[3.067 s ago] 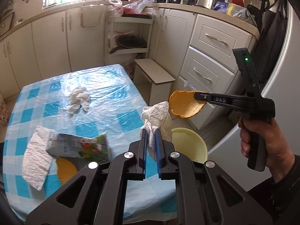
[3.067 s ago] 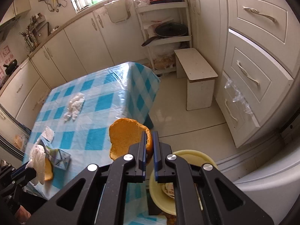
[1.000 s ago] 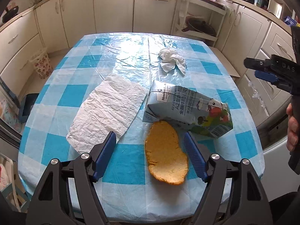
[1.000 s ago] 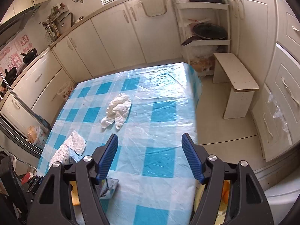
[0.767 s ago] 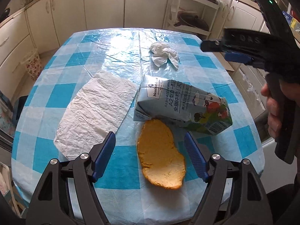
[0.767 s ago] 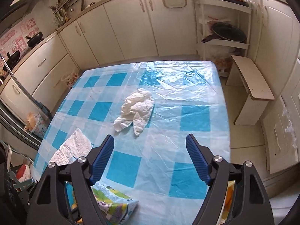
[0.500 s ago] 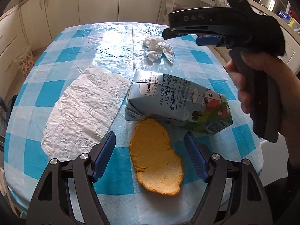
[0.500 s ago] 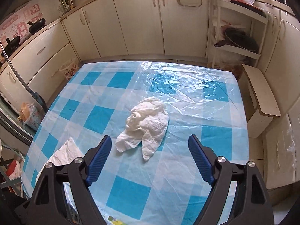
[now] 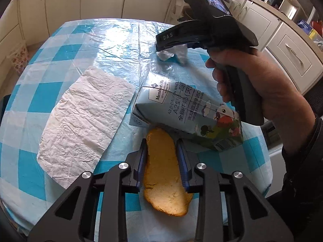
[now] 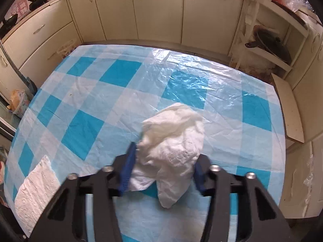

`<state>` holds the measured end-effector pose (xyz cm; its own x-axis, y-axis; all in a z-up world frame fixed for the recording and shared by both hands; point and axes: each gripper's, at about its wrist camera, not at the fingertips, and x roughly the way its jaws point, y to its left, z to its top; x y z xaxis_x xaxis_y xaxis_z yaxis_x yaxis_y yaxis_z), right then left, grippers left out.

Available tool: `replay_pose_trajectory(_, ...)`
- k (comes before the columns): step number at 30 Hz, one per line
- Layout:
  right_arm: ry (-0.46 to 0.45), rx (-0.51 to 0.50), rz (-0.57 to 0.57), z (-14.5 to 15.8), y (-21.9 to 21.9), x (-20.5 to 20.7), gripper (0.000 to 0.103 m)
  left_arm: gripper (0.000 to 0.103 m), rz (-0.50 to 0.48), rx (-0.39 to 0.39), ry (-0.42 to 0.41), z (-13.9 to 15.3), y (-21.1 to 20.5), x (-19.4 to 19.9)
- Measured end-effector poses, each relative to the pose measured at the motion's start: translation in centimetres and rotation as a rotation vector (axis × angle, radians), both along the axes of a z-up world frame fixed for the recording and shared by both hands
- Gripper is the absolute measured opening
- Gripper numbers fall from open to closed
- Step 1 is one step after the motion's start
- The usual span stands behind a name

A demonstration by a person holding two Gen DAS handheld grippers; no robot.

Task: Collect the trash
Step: 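Grasp the orange peel half with the left tool while the right tool grasps the crumpled tissue, then lift and carry the peel and tissue with both tools over the yellow bucket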

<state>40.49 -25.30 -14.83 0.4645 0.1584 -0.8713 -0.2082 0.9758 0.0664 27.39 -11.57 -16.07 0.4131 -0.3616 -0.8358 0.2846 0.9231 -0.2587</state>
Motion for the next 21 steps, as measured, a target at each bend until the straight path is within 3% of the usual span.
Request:
replay_pose_trajectory(1, 0.004, 0.014, 0.000, 0.2, -0.1, -0.1, 0.016, 0.026, -0.001, -0.008, 0.002, 0.1, 0.0, -0.1)
replay_pose_trajectory(4, -0.021, 0.027, -0.010, 1.1, -0.8, -0.8, 0.013, 0.024, -0.006, -0.010, -0.008, 0.5, 0.0, -0.5)
replay_pose_trajectory(11, -0.102, 0.108, -0.059, 5.0, -3.8, -3.1, 0.013, 0.022, -0.017, -0.003, -0.044, 1.9, -0.7, -2.3)
replay_pose_trajectory(21, -0.195, 0.123, -0.093, 8.5, -7.5, -8.4, 0.013, 0.022, -0.031, 0.070, -0.138, 3.4, -4.4, -6.5)
